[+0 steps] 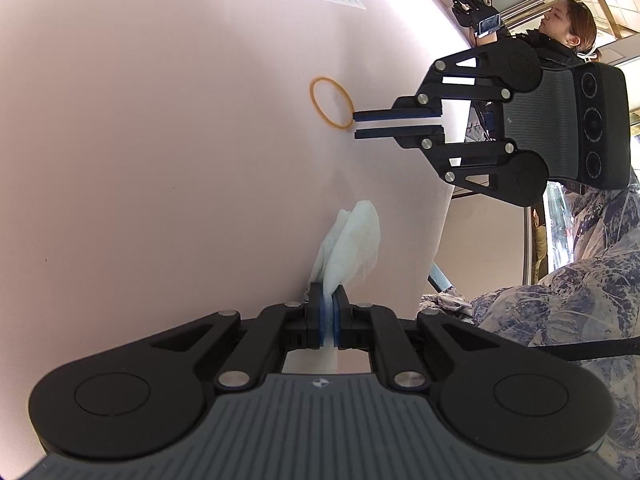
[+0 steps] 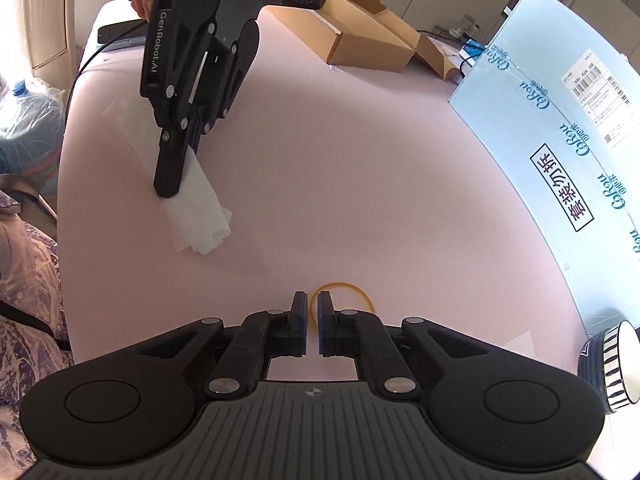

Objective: Fold shopping bag
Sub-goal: 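Move the right tool to the orange rubber band and grasp it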

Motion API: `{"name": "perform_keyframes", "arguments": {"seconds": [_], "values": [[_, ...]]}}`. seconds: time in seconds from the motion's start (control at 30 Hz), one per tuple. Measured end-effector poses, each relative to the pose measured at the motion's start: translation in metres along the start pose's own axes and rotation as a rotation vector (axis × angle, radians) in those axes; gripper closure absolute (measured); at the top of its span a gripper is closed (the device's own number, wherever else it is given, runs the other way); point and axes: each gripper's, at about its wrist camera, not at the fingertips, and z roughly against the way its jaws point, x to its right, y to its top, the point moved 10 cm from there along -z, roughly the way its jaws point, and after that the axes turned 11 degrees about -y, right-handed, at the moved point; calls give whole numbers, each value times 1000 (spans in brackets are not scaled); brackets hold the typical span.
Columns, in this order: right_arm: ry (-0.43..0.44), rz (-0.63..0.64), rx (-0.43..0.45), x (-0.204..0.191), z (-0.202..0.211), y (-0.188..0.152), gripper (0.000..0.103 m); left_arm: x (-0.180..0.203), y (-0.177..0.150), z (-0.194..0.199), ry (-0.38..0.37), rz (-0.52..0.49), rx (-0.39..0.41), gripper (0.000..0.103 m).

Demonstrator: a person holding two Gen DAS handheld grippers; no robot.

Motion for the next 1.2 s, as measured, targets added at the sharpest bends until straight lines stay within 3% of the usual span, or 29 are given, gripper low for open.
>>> {"name": "perform_keyframes", "arguments": {"seconds": [0.43, 0.6, 0.93, 1.2], "values": [[77, -22, -100, 1, -16, 8, 98, 1, 0, 2, -9, -27, 13, 97], [56, -8, -103, -5, -23, 12, 99, 1, 0, 3, -13, -32, 16, 97], [69, -233, -37, 13, -6, 14, 101, 5, -4, 2, 42, -57, 46, 97], [56, -248, 10, 12, 19, 10, 101, 7, -5, 0, 69, -64, 48, 97]]}}
